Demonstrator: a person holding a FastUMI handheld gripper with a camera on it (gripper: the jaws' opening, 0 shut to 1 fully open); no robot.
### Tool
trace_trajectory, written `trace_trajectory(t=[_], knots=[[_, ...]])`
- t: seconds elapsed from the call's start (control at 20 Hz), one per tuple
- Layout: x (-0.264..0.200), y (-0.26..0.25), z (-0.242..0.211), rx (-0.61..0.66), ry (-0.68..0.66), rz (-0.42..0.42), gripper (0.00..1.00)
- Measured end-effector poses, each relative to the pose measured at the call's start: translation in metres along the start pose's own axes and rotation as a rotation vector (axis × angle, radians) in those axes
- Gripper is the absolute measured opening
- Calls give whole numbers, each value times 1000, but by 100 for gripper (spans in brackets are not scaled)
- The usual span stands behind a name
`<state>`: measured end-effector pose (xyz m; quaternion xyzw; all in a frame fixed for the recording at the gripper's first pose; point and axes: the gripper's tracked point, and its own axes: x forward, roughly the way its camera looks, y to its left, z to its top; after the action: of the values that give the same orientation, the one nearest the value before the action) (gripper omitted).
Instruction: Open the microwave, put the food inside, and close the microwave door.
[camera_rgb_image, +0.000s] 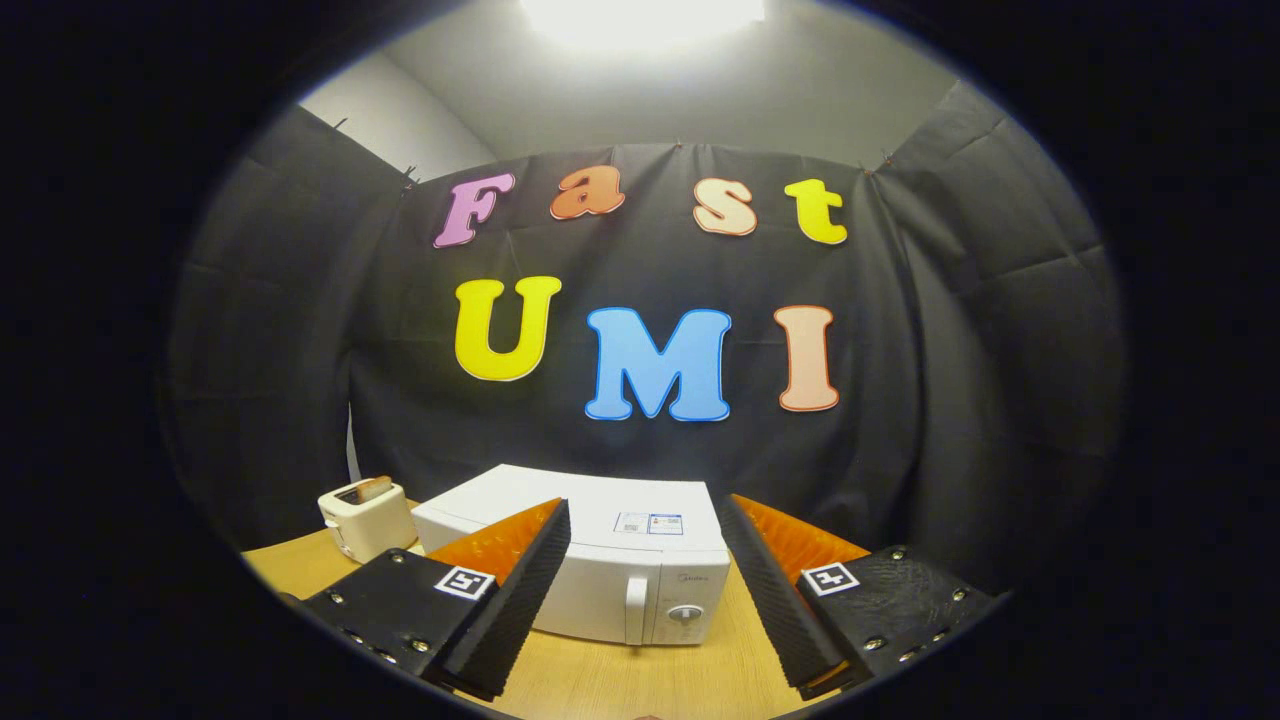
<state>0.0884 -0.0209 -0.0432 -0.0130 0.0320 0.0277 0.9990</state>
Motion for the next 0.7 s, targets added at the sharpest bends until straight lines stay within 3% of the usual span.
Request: trace_trajectory(t=[0.7], knots=[[70,5,-101,1,186,27,96]])
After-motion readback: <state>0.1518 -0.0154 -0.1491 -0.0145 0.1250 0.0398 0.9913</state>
